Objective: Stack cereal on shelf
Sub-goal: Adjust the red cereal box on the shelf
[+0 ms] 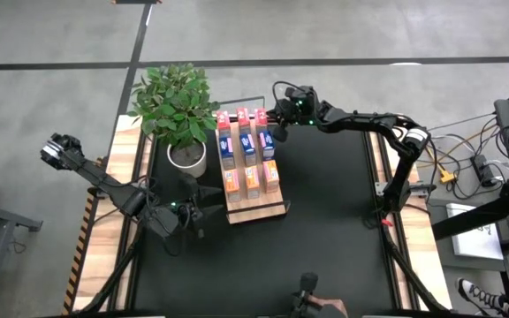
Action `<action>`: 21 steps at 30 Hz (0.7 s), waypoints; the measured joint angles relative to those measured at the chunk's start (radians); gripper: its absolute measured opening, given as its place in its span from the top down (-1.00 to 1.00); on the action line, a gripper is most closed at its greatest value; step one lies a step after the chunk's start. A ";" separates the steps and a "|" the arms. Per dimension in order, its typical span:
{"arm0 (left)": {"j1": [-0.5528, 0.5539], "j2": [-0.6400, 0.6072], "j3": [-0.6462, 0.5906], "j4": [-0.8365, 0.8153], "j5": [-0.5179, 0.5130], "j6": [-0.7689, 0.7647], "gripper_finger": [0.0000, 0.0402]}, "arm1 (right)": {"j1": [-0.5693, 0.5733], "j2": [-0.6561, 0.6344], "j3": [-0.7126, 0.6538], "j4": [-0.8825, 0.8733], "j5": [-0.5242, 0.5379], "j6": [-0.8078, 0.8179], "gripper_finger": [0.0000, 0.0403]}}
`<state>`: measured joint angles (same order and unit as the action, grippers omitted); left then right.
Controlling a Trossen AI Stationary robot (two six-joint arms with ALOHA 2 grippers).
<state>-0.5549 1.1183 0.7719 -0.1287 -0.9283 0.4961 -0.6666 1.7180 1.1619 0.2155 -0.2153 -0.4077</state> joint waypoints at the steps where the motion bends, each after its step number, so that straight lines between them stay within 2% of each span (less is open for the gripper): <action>1: 0.000 0.000 0.000 -0.001 0.000 0.000 -0.20 | 0.000 0.000 0.000 -0.001 0.000 0.002 0.96; 21: 0.000 0.000 0.000 -0.006 0.000 -0.002 -0.20 | 0.000 0.026 -0.002 0.049 0.010 -0.003 0.96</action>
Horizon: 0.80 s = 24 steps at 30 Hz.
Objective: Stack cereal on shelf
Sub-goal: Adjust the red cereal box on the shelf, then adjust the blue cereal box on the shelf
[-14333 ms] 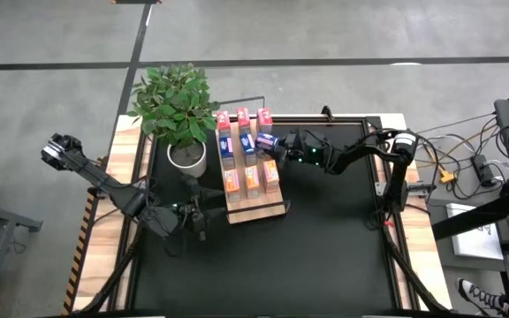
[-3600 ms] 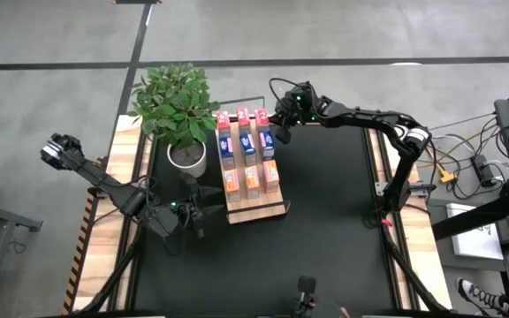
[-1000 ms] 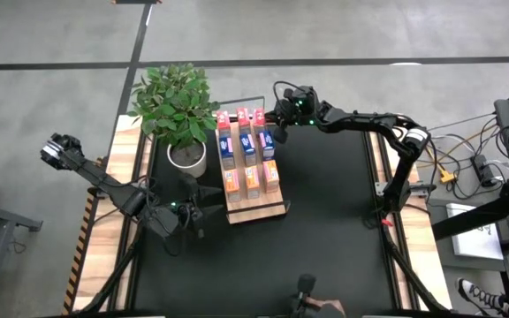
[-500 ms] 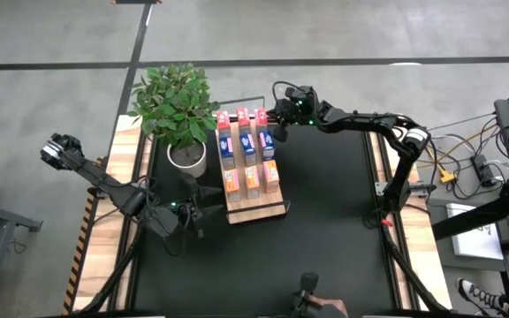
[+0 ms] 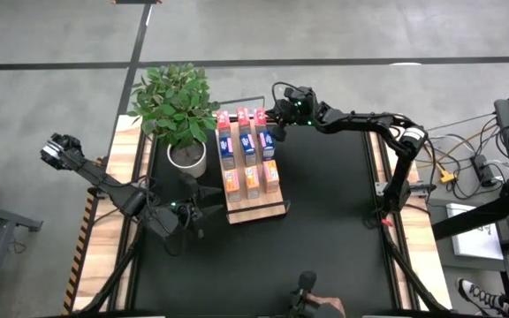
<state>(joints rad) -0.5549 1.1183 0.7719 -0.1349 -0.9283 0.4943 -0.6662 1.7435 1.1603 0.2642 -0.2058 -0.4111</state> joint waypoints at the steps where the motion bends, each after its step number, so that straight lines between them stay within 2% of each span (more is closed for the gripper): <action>1: 0.000 0.000 0.000 0.000 0.000 0.000 -0.20 | 0.000 0.000 0.000 -0.001 0.001 0.001 0.96; 6: 0.000 0.000 0.000 -0.002 0.000 -0.002 -0.20 | 0.000 -0.011 0.008 -0.033 0.050 0.007 0.96; 24: 0.000 0.000 0.000 -0.001 -0.001 -0.002 -0.20 | 0.030 -0.171 0.042 -0.193 0.053 0.109 0.96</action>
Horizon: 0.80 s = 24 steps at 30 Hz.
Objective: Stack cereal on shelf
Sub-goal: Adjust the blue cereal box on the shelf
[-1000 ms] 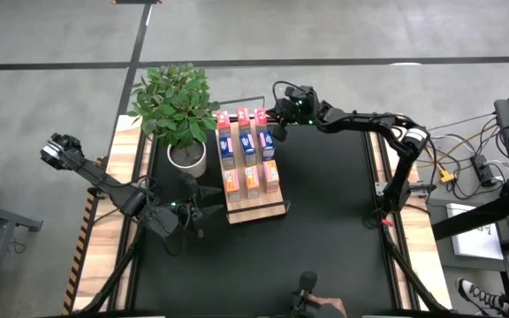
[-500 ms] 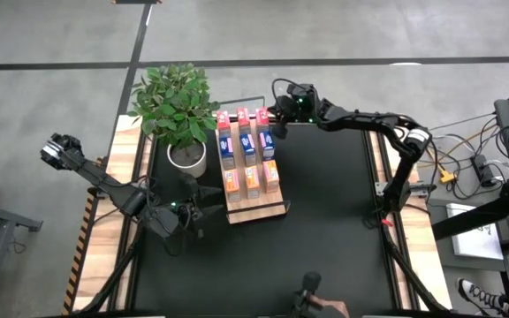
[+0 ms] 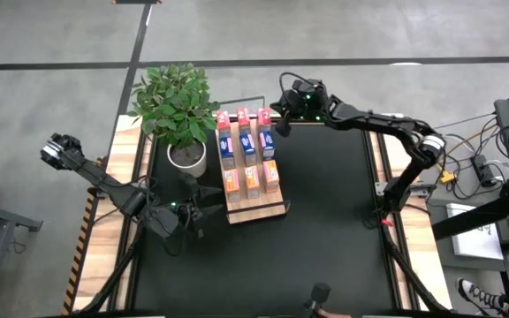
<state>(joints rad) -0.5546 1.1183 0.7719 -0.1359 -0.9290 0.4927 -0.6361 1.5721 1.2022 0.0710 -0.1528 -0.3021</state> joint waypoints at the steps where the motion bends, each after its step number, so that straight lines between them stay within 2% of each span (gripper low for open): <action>1: 0.000 0.000 0.000 0.000 0.000 0.000 -0.20 | 0.007 -0.015 0.000 -0.003 -0.001 0.009 0.96; 11: 0.000 0.000 0.000 -0.003 0.000 -0.003 -0.20 | 0.165 -0.128 0.000 -0.078 -0.004 0.048 0.96; 18: 0.000 0.000 0.000 -0.002 0.000 -0.008 -0.20 | 0.279 -0.125 -0.001 -0.079 -0.003 0.041 0.96; 24: 0.000 0.000 0.000 0.001 0.000 -0.008 -0.20 | 0.316 -0.091 0.004 -0.076 -0.003 0.132 0.96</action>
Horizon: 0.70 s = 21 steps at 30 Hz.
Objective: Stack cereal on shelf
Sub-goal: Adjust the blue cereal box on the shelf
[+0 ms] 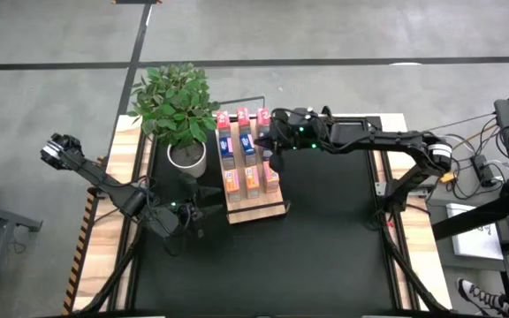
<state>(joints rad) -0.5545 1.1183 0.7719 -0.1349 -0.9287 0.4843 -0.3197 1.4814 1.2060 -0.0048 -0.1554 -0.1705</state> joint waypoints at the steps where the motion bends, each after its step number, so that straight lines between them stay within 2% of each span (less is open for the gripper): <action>1: 0.000 0.000 0.000 0.000 0.000 0.000 -0.20 | 0.001 0.009 0.005 -0.002 0.000 0.010 0.96; 8: 0.000 0.000 0.000 -0.001 0.000 0.000 -0.20 | 0.001 0.083 0.080 -0.050 0.002 0.009 0.96; 14: 0.000 0.000 0.000 -0.005 0.000 0.000 -0.20 | 0.001 0.145 0.164 -0.189 0.001 -0.054 0.96; 21: 0.000 0.000 0.000 -0.005 0.000 0.000 -0.20 | 0.001 0.194 0.196 -0.182 0.025 -0.107 0.96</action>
<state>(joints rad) -0.5546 1.1183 0.7719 -0.1395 -0.9287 0.4843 -0.3187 1.6754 1.4019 -0.1872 -0.1307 -0.2774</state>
